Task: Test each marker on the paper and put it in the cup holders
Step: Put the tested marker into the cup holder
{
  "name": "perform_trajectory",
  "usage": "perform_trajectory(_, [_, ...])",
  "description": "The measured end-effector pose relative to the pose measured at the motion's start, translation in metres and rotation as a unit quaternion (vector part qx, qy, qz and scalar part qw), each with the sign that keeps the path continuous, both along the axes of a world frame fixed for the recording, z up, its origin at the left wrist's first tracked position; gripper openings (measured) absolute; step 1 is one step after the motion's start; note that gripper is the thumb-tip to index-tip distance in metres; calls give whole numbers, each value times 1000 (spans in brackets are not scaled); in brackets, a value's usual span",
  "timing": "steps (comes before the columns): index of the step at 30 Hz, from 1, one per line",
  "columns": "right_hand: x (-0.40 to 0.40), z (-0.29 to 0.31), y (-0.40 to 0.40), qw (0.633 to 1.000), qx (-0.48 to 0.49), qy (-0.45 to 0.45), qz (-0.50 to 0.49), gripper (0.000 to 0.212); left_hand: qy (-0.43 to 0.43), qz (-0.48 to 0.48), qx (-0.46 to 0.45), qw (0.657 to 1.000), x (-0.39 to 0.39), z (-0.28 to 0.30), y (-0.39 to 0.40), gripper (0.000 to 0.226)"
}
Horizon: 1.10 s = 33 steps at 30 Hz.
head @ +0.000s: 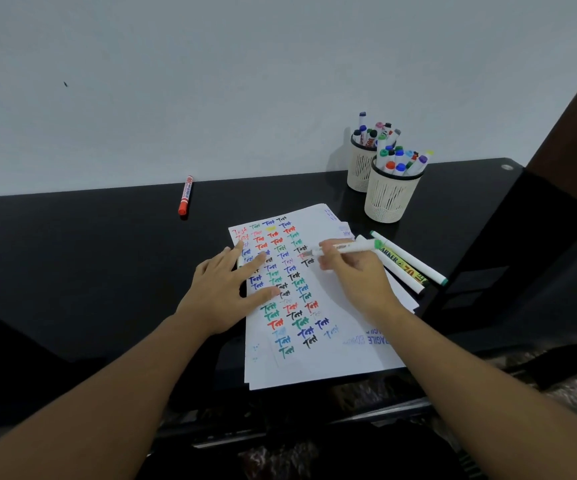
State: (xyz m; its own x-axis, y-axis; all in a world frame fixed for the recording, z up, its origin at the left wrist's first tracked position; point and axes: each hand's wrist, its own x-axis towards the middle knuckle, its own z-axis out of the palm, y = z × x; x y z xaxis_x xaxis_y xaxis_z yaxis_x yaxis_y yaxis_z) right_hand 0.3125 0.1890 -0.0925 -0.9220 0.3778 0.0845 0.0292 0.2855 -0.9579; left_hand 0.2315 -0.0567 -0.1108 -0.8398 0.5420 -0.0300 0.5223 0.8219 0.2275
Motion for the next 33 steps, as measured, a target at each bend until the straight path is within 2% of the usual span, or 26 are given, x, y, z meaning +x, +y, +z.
perform_trajectory(2, [1,3,2,999,17,26,17,11,2,-1,8,1000,0,-1,0,84])
perform_trajectory(5, [-1,6,4,998,42,45,14,16,0,0,13,1000,0,-1,0,88])
perform_trajectory(9, [0,-2,6,999,30,-12,15,15,0,3,11,1000,0,-1,0,89])
perform_trajectory(14, [5,-5,2,999,30,-26,27,21,-4,0,18,1000,1,1,-1,96])
perform_trajectory(21, [5,-10,3,998,56,-11,19,15,1,-10,23,1000,3,3,1,83])
perform_trajectory(33, [3,-9,4,996,70,-42,28,18,1,0,0,1000,3,2,1,90])
